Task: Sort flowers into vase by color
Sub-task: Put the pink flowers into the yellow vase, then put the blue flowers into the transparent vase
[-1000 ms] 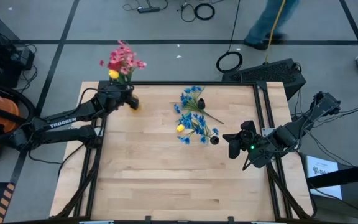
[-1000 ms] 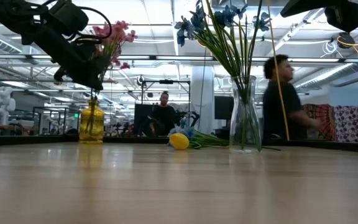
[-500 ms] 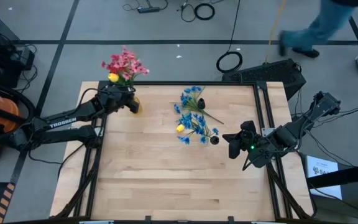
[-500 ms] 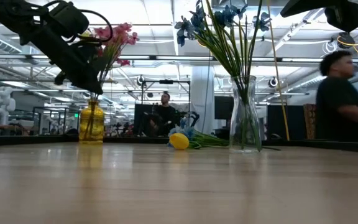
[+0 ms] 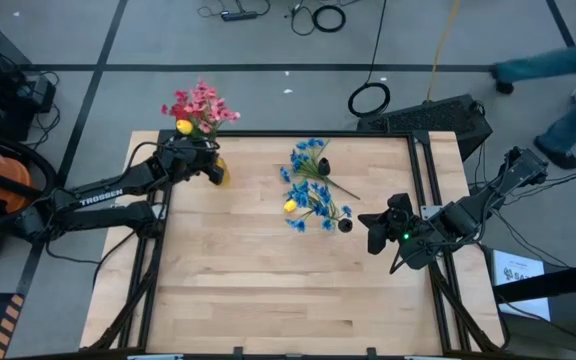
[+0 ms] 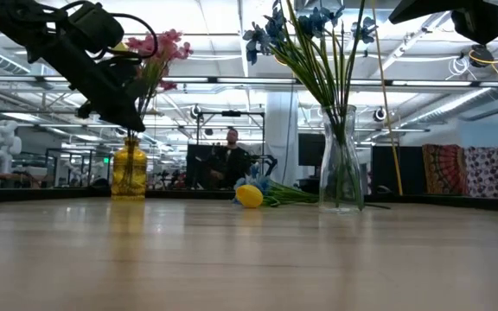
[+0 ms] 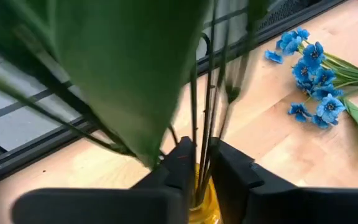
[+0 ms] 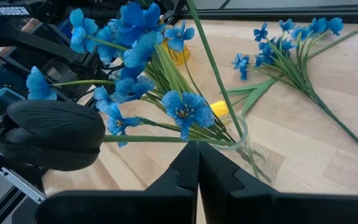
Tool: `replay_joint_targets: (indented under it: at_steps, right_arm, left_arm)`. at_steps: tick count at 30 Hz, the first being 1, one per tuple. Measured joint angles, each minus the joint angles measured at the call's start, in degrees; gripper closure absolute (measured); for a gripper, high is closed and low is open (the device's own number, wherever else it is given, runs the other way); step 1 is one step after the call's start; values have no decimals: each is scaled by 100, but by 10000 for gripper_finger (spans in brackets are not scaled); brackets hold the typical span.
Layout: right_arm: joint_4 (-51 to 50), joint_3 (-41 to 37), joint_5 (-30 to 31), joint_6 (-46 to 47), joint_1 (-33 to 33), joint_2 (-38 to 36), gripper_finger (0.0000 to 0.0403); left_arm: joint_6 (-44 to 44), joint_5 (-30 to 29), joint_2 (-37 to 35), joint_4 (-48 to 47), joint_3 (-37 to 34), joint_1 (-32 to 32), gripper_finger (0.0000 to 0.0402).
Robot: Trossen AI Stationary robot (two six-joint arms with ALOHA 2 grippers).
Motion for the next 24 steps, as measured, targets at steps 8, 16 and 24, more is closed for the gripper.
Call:
replay_joint_targets:
  at_steps: [8, 16, 24]
  right_arm:
    - [1, 0, 4, -9, 1, 0, 403]
    - [2, 0, 7, -90, 0, 0, 403]
    - [-12, 0, 4, -149, 1, 0, 403]
  left_arm:
    - [-19, 45, -35, -201, 50, -11, 280]
    - [-455, 86, -439, -986, 435, -164, 279]
    - [-1082, 241, -814, -1896, 681, -588, 279]
